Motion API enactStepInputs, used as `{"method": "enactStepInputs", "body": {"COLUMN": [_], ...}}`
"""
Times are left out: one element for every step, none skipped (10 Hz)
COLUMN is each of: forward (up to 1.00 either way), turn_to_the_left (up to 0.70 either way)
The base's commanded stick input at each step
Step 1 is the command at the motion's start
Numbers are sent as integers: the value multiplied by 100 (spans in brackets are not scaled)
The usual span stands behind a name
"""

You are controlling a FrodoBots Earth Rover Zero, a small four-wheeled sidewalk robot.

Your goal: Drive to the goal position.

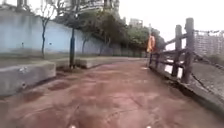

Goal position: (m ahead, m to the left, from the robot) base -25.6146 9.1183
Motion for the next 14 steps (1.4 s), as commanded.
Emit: {"method": "enactStepInputs", "body": {"forward": [0, 0, 0, 0, 0, 0, 0, 0, 0, 0, 0, 0, 0, 0], "turn_to_the_left": [100, 100, 100, 100, 100, 100, 100, 100, 100, 100, 100, 100, 100, 100]}}
